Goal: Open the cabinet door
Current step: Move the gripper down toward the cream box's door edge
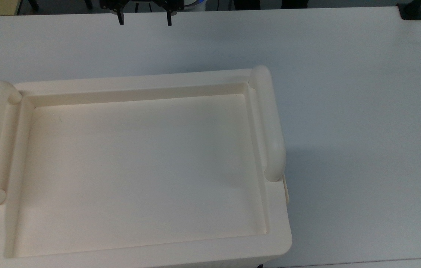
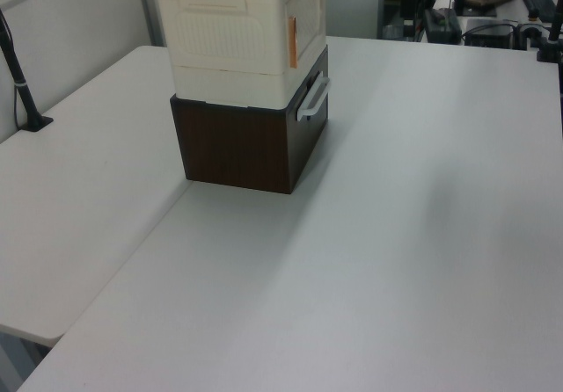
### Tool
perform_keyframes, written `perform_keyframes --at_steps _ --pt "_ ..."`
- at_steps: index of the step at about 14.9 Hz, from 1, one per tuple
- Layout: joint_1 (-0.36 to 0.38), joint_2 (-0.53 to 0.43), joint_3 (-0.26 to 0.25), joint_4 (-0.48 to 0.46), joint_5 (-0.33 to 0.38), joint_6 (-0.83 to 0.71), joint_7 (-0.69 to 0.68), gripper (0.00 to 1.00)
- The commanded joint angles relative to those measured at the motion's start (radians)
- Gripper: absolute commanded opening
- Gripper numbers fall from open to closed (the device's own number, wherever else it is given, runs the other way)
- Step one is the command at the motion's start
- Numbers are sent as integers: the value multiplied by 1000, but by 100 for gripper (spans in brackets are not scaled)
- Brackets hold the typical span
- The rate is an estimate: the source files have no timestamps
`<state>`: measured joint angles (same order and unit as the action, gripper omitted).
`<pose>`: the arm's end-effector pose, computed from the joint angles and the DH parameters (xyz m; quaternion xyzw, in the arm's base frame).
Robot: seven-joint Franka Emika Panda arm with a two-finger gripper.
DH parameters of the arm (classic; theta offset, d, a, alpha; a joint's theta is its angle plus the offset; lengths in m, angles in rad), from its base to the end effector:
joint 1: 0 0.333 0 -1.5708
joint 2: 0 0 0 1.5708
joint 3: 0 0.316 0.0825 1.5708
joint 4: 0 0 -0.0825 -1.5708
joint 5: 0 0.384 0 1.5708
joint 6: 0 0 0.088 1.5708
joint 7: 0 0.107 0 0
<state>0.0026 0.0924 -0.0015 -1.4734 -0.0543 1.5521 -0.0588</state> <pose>0.5814 -0.0052 0.6164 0.9992 0.0296 -0.0076 0.0270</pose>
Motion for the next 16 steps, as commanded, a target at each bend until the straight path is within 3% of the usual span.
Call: perform_keyframes --at_steps 1,4,9,12,16 --pt "0 0 -3 -7 -2 20 -35 100" --pt "7 15 6 4 10 54 -70 100" --pt "14 44 32 36 37 247 -56 100" --pt "25 105 50 100 56 308 -10 100" --pt "56 127 54 102 54 468 65 100"
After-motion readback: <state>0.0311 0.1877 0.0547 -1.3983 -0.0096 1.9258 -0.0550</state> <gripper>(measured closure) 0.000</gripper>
